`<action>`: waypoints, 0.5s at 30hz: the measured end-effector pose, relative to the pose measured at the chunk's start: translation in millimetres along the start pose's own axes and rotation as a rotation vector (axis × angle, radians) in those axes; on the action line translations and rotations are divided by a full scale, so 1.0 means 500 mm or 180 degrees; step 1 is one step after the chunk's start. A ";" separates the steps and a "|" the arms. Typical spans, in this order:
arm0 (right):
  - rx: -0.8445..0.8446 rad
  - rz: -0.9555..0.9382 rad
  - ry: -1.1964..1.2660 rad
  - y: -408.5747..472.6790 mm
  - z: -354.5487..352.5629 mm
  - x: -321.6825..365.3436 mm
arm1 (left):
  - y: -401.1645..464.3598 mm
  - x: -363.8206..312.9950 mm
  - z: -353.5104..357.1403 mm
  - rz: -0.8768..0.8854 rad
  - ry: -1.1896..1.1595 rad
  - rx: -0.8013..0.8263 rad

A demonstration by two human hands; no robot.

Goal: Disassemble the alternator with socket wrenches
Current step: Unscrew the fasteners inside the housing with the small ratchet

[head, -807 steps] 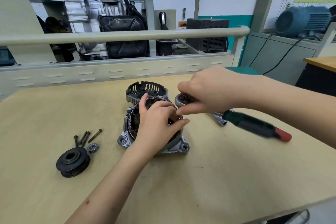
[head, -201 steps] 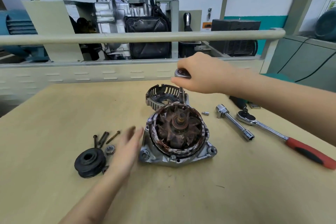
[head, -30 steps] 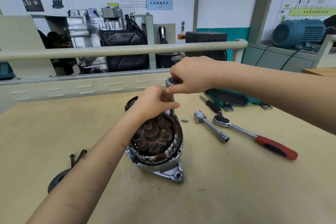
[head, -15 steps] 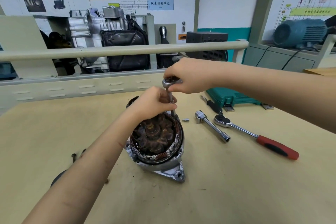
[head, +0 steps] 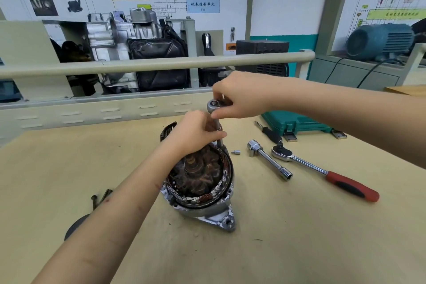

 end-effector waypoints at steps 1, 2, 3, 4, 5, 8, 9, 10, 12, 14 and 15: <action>-0.0036 0.0102 -0.0130 0.000 -0.001 0.000 | -0.001 -0.002 0.002 0.0016 0.0092 -0.0103; -0.0070 0.0188 -0.0217 0.001 -0.001 0.002 | -0.002 -0.004 0.003 0.0005 0.0135 -0.0177; -0.0096 0.0211 -0.0242 0.002 0.000 0.005 | 0.000 -0.003 0.004 -0.0017 0.0111 -0.0202; -0.0100 0.0175 -0.0207 0.003 0.001 0.009 | 0.001 0.000 0.003 -0.0050 0.0056 -0.0186; -0.0067 0.0123 -0.0117 0.003 0.002 0.011 | 0.002 0.002 0.004 -0.0068 -0.0072 -0.0110; 0.0116 0.0032 0.0250 0.003 0.001 0.010 | -0.004 -0.001 0.002 -0.0070 -0.0616 0.0146; 0.0157 0.0009 0.0254 0.001 0.000 0.009 | -0.004 -0.001 0.002 -0.0069 -0.0682 0.0141; 0.0159 0.0010 0.0157 0.000 -0.002 0.009 | -0.003 0.000 0.002 -0.0064 -0.0630 0.0105; 0.0047 0.0139 -0.0212 -0.002 -0.004 0.005 | 0.002 -0.003 0.004 0.0004 -0.0272 -0.0022; -0.0049 0.0314 -0.0381 -0.001 -0.002 0.004 | 0.006 -0.008 0.008 0.0019 -0.0038 -0.0144; -0.0063 0.0331 -0.0332 0.001 -0.001 0.005 | 0.009 -0.008 0.008 0.0007 -0.0013 -0.0172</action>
Point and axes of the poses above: each hand's wrist, its own y-axis towards the middle knuckle, its own z-axis out of the palm, x = y × z, the point moved 5 cm from there along y, towards the middle knuckle
